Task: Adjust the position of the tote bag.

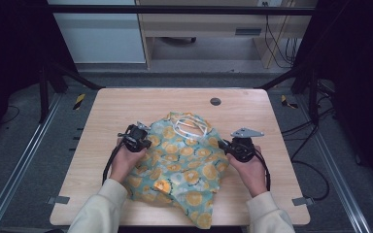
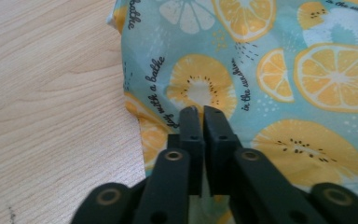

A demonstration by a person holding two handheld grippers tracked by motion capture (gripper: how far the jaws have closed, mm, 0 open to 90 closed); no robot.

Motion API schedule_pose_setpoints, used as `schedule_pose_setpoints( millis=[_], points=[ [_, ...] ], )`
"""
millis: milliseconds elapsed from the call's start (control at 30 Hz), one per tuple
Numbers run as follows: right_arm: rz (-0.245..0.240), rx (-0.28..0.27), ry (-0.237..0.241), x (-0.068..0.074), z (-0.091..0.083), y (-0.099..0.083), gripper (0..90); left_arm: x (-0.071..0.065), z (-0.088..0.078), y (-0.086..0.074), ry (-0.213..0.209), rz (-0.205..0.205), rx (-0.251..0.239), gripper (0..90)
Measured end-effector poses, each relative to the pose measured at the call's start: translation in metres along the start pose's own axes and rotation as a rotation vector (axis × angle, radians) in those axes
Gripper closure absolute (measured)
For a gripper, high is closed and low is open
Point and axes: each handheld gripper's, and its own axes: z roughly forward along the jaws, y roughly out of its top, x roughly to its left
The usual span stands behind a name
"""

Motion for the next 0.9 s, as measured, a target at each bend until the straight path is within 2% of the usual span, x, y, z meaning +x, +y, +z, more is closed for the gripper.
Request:
schedule_pose_setpoints(
  millis=[133,700,867,900],
  points=[
    [0.000,-0.006,0.000,0.000,-0.001,0.000,82.8,0.001,-0.003,-0.002,-0.004,0.001,-0.005,90.0],
    [-0.024,-0.043,-0.032,-0.006,-0.017,0.008,88.7,0.011,-0.040,-0.011,0.007,0.009,-0.102,90.0],
    [-0.036,-0.045,-0.037,-0.005,-0.020,0.011,88.9,0.012,-0.049,-0.012,0.006,0.018,-0.112,90.0],
    [-0.035,-0.049,-0.036,-0.005,-0.021,0.012,88.9,0.013,-0.054,-0.012,0.011,0.010,-0.133,90.0]
  ],
)
